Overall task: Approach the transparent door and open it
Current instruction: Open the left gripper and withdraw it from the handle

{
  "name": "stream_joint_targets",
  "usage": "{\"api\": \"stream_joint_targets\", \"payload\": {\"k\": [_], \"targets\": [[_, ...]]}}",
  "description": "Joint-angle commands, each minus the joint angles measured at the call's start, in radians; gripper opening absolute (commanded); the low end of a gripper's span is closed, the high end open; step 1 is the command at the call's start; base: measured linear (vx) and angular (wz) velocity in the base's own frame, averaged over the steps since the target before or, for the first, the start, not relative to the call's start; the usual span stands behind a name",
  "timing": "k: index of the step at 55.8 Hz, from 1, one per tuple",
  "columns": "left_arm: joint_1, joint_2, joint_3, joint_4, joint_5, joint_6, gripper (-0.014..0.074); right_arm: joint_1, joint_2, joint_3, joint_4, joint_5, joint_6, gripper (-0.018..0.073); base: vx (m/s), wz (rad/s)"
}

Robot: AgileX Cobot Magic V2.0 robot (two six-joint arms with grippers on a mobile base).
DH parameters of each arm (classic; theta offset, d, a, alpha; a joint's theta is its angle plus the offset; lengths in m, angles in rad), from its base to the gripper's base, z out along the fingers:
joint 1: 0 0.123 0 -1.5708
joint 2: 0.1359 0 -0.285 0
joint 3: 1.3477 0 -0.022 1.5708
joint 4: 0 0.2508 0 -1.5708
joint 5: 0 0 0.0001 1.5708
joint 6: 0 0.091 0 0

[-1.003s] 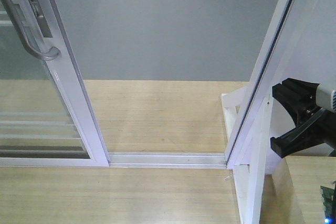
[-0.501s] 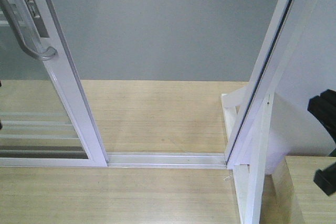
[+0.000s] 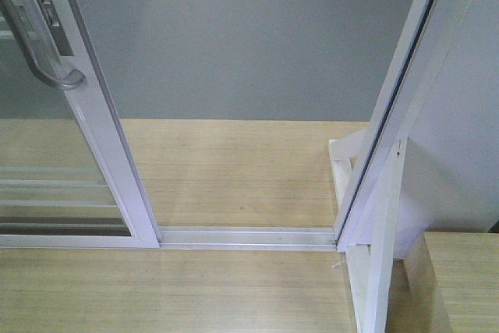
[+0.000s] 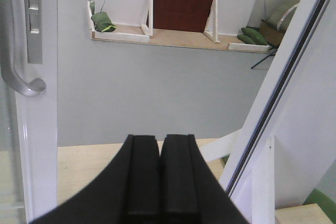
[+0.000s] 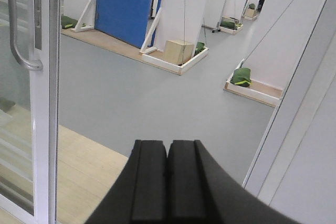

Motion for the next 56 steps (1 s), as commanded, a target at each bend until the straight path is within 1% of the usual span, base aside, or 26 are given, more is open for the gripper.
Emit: {"api": "stream_joint_targets", "payload": {"k": [1, 30, 33, 35, 38, 45, 51, 56], "targets": [[-0.007, 0.009, -0.025, -0.032, -0.077, -0.004, -0.0003, -0.002, 0.014, -0.029, -0.011, -0.075, -0.005, -0.0001, 0.0, 0.0], [-0.007, 0.009, -0.025, -0.029, -0.077, -0.002, -0.0003, -0.002, 0.014, -0.029, -0.011, -0.075, -0.005, -0.0001, 0.0, 0.0], [-0.007, 0.009, -0.025, -0.016, -0.077, 0.004, -0.0003, -0.002, 0.014, -0.029, -0.011, -0.075, -0.005, -0.0001, 0.0, 0.0], [-0.007, 0.009, -0.025, 0.014, -0.081, 0.024, -0.0003, -0.002, 0.014, -0.029, -0.011, -0.075, -0.005, -0.0001, 0.0, 0.0], [-0.005, -0.002, -0.023, 0.056, -0.076, 0.024, -0.0003, -0.002, 0.014, -0.029, -0.011, -0.075, -0.005, -0.0001, 0.0, 0.0], [0.047, -0.032, 0.031, 0.1, -0.082, 0.024, -0.0003, -0.002, 0.014, -0.029, -0.011, -0.075, -0.005, -0.0001, 0.0, 0.0], [0.107, -0.092, 0.13, 0.128, -0.097, 0.024, -0.0003, -0.002, 0.014, -0.029, -0.011, -0.075, -0.005, -0.0001, 0.0, 0.0], [0.132, -0.152, 0.221, 0.123, -0.231, 0.017, -0.0003, -0.002, 0.014, -0.029, -0.011, -0.075, -0.005, -0.0001, 0.0, 0.0]]}}
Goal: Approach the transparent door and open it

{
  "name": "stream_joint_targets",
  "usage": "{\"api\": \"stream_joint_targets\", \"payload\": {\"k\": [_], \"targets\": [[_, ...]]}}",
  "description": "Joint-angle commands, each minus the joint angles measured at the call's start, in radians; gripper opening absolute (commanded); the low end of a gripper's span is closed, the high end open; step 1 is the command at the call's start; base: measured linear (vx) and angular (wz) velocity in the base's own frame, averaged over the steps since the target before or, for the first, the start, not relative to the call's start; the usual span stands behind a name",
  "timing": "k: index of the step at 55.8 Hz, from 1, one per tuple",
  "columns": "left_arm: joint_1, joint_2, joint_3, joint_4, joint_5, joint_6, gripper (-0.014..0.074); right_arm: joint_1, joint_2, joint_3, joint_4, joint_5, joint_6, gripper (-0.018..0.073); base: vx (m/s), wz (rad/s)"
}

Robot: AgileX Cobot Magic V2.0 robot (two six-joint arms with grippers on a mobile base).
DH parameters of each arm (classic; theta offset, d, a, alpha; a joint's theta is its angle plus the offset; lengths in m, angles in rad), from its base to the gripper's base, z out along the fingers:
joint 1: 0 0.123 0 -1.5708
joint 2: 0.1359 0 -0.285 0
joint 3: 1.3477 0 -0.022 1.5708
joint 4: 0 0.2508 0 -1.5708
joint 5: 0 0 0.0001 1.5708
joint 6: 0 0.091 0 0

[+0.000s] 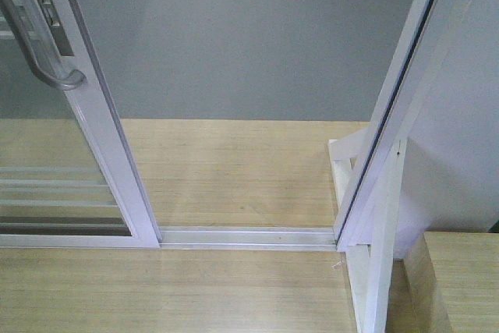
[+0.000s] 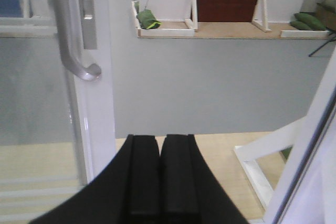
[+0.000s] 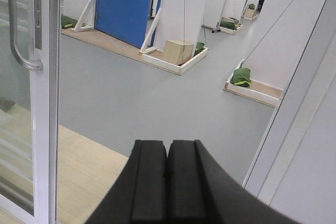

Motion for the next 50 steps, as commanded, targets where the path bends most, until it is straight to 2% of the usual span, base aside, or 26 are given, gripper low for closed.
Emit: {"api": "stream_joint_targets", "payload": {"k": [1, 8, 11, 50], "targets": [[0.018, -0.04, 0.057, -0.004, -0.209, -0.007, -0.0003, -0.002, 0.015, -0.029, -0.011, -0.076, -0.005, -0.0001, 0.0, 0.0], [0.02, -0.033, 0.177, -0.051, -0.403, -0.007, -0.0003, -0.002, 0.015, -0.029, -0.011, -0.077, -0.005, -0.0001, 0.0, 0.0], [0.021, -0.033, 0.167, -0.044, -0.339, 0.01, -0.0003, -0.002, 0.015, -0.029, -0.011, -0.077, -0.005, -0.0001, 0.0, 0.0], [0.021, -0.032, 0.167, -0.054, -0.33, 0.019, -0.0003, -0.002, 0.015, -0.029, -0.011, -0.077, -0.005, -0.0001, 0.0, 0.0]]}}
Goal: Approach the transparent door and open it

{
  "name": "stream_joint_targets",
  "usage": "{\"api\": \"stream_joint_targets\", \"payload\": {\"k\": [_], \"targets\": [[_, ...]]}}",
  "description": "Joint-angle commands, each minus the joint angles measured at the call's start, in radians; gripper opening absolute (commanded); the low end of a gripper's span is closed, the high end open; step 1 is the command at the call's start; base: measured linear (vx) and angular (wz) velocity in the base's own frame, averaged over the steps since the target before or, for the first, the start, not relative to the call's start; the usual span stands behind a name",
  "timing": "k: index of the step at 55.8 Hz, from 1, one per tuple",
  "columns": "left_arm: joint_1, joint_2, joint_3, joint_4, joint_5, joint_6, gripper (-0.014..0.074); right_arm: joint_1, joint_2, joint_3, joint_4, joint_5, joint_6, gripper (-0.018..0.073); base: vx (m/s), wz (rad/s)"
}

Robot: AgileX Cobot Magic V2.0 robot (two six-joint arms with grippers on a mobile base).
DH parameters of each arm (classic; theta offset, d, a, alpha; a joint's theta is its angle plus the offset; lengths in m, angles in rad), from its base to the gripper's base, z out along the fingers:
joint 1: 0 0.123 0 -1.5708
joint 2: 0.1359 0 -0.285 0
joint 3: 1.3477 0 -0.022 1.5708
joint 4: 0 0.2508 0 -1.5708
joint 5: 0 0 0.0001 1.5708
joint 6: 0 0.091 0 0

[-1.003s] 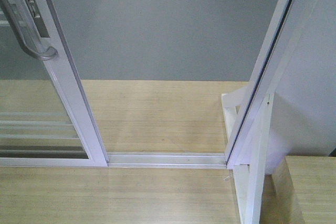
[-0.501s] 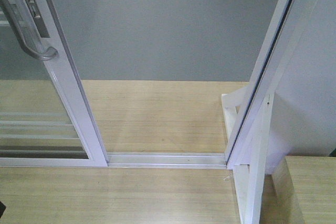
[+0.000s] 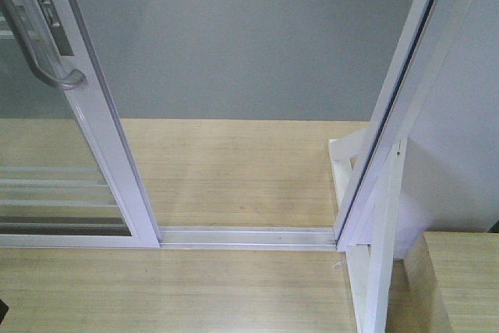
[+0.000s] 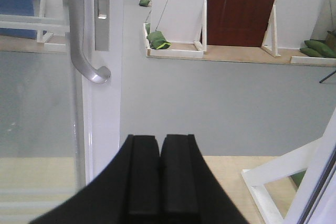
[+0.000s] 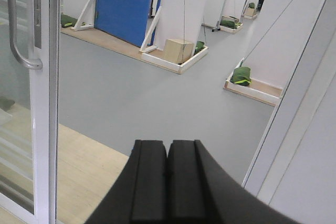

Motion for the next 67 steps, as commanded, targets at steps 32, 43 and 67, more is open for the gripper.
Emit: {"api": "stream_joint_targets", "payload": {"k": [32, 43, 67], "targets": [[0.002, -0.014, -0.02, -0.01, -0.087, 0.001, -0.0003, -0.002, -0.091, 0.284, 0.068, -0.376, 0.056, -0.0001, 0.0, 0.0], [0.002, -0.014, -0.02, -0.01, -0.087, 0.001, -0.0003, -0.002, -0.11, 0.466, 0.09, -0.498, 0.141, -0.0001, 0.0, 0.0], [0.002, -0.014, -0.02, -0.01, -0.087, 0.001, -0.0003, -0.121, -0.109, 0.466, 0.084, -0.483, 0.135, -0.0001, 0.0, 0.0]]}}
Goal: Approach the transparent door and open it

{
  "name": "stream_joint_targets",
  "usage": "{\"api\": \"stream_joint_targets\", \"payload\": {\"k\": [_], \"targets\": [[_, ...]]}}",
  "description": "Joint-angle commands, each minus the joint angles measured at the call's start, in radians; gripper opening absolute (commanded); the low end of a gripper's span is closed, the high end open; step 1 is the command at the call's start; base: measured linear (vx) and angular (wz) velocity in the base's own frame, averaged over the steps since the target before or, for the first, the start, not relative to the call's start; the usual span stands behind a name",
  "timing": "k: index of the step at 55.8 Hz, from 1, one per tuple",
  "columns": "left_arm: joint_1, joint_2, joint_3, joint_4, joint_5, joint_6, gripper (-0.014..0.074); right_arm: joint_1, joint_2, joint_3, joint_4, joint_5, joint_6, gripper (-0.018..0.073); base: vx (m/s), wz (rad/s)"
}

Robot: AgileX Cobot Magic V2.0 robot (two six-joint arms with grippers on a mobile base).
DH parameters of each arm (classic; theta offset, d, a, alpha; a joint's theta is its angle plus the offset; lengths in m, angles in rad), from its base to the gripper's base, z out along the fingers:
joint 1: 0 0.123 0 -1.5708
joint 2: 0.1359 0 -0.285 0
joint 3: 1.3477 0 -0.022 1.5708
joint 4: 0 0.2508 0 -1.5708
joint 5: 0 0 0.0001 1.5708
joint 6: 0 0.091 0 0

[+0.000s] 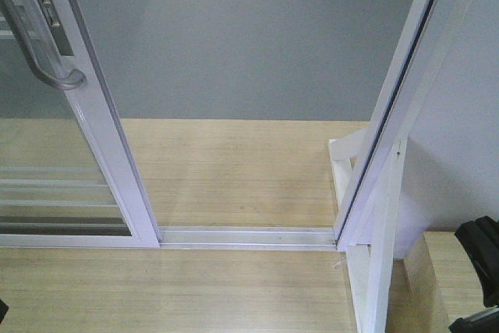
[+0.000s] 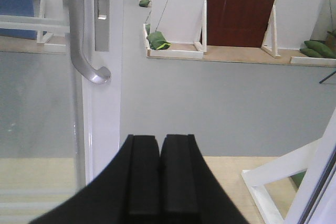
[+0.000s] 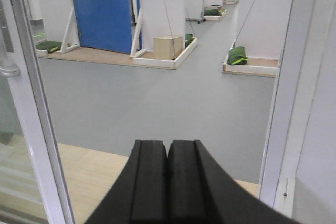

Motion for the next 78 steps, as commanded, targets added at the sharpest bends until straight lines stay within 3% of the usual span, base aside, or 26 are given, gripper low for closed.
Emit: {"api": "stream_joint_targets", "payload": {"k": [1, 78], "targets": [[0.002, -0.014, -0.02, -0.01, -0.086, 0.001, -0.0003, -0.012, -0.013, 0.001, -0.002, -0.084, 0.0, -0.0001, 0.0, 0.0], [0.002, -0.014, -0.02, -0.01, -0.086, 0.001, -0.0003, -0.012, -0.013, 0.001, -0.002, -0.084, 0.0, -0.0001, 0.0, 0.0]]}}
